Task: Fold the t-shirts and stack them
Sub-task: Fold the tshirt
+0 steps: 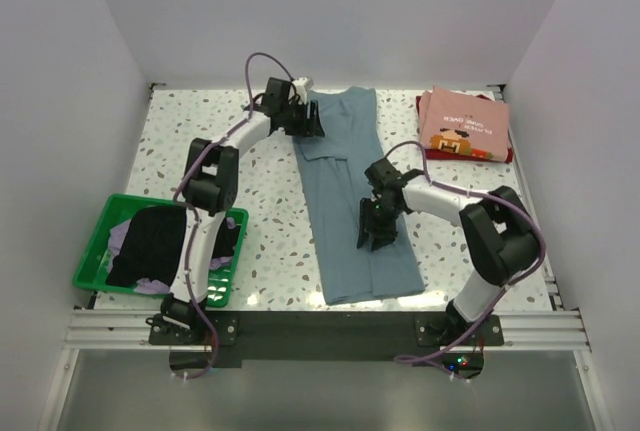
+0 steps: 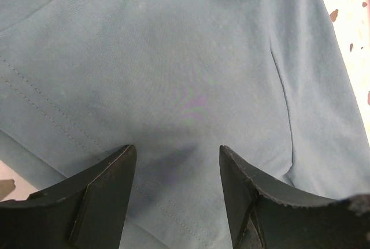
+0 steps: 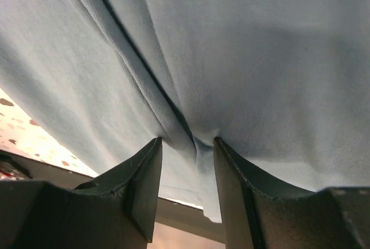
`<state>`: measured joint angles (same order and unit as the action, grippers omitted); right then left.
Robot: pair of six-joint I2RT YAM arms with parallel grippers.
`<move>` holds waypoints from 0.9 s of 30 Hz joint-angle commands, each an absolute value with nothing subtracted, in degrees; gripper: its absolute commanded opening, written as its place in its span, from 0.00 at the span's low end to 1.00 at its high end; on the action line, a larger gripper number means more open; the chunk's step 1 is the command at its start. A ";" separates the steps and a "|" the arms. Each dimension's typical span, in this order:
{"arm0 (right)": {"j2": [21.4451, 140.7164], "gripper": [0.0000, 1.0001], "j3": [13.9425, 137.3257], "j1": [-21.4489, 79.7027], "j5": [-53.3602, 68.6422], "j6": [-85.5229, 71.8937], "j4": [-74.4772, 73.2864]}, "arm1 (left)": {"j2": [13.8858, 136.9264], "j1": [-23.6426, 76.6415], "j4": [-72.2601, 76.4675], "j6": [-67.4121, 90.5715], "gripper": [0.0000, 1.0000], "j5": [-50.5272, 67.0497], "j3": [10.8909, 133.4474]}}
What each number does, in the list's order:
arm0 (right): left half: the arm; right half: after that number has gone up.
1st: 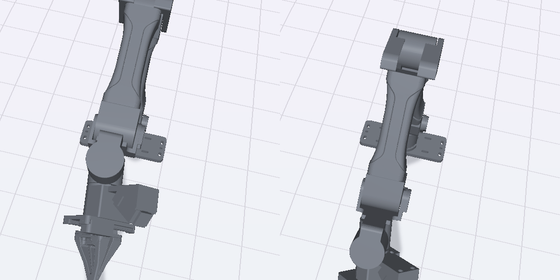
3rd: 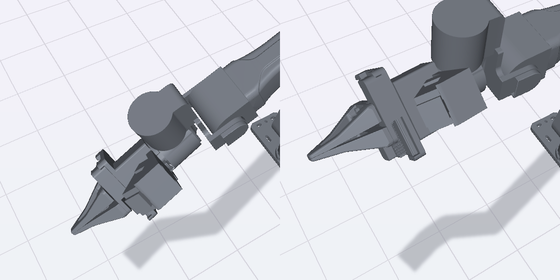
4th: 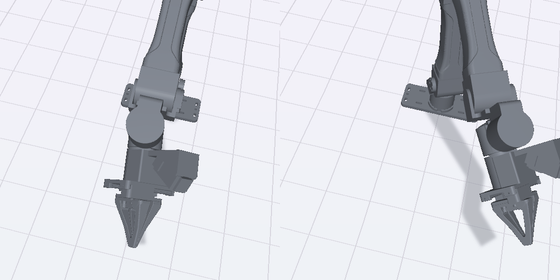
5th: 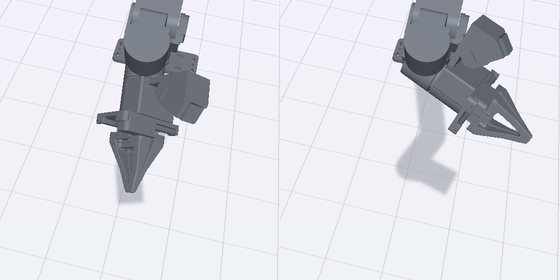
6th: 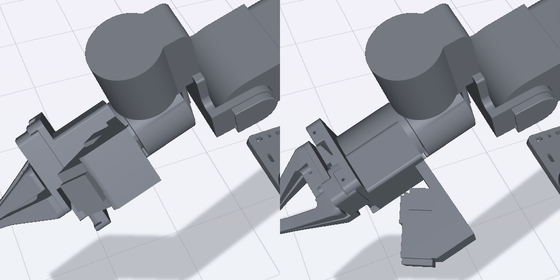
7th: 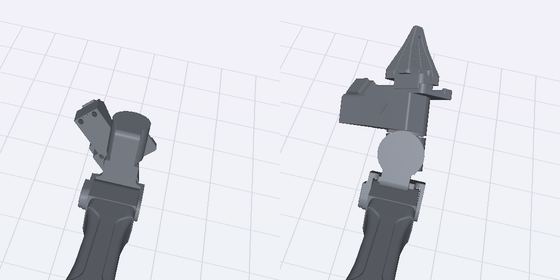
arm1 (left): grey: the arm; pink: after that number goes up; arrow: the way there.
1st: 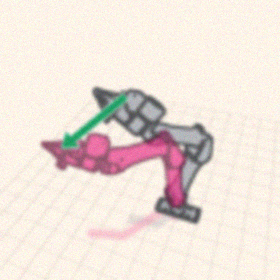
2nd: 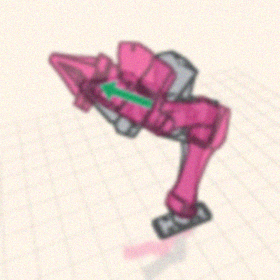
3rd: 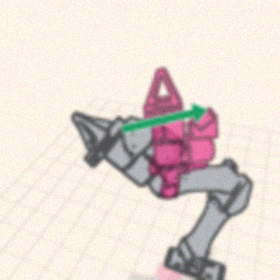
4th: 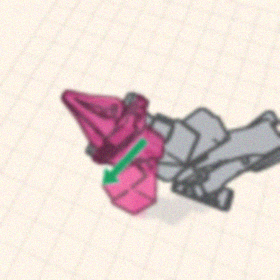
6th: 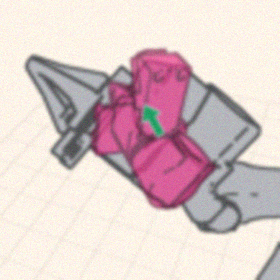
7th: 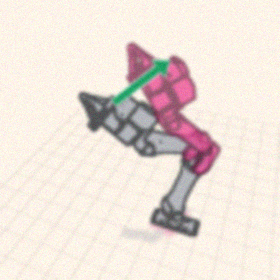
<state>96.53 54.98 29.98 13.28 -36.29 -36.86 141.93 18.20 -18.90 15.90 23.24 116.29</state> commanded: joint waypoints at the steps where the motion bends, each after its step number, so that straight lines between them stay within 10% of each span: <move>1: 100.09 0.44 57.30 33.30 15.03 -40.60 -37.00 | 147.57 17.84 -21.81 12.13 0.66 20.04 115.58; 27: 100.29 0.52 77.08 40.17 8.00 -35.68 -48.77 | 136.42 17.40 -5.45 17.75 0.77 32.34 119.18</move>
